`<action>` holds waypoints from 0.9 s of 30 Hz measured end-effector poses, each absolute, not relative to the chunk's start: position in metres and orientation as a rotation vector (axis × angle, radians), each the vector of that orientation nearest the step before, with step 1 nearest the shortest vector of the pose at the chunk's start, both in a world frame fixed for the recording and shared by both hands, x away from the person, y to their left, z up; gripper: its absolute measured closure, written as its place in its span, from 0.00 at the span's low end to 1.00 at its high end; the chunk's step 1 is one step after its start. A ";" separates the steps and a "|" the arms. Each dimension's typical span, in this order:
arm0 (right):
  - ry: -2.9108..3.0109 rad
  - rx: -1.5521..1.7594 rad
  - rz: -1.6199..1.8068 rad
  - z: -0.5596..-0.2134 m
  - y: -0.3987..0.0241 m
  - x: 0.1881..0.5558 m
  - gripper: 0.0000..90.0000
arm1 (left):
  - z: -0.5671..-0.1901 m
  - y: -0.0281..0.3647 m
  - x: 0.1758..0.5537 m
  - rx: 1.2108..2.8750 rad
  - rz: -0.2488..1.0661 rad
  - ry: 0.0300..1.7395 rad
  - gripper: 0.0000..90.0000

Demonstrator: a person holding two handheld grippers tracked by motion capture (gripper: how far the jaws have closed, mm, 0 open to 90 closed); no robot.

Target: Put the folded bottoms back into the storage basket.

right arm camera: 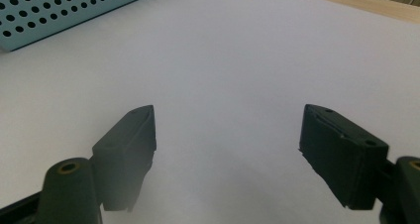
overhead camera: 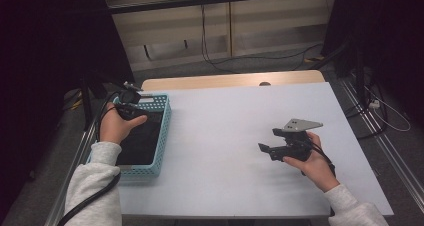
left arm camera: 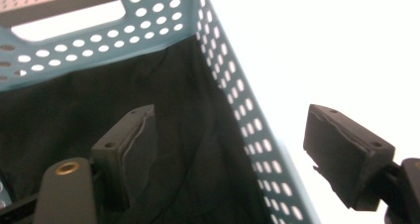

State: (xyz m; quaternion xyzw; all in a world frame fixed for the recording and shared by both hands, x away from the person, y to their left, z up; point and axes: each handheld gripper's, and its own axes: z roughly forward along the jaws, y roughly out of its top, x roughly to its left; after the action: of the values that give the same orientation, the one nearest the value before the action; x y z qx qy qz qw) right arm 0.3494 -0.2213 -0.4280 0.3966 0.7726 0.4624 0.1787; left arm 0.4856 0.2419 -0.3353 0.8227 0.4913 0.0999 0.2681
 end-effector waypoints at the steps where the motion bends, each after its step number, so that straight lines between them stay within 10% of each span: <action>1: 2.186 1.120 1.309 -0.428 -0.222 0.349 0.23 | -0.335 0.240 0.485 2.218 0.270 1.326 0.22; 27: 2.193 1.128 1.282 -0.429 -0.243 0.338 0.21 | -0.337 0.197 0.466 2.222 0.179 1.141 0.16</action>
State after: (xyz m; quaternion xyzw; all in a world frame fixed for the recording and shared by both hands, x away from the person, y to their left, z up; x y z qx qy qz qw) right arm 0.3383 -0.2426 -0.4291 0.3992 0.7761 0.4536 0.1802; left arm 0.4656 0.1975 -0.3374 0.8426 0.4328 0.0678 0.3133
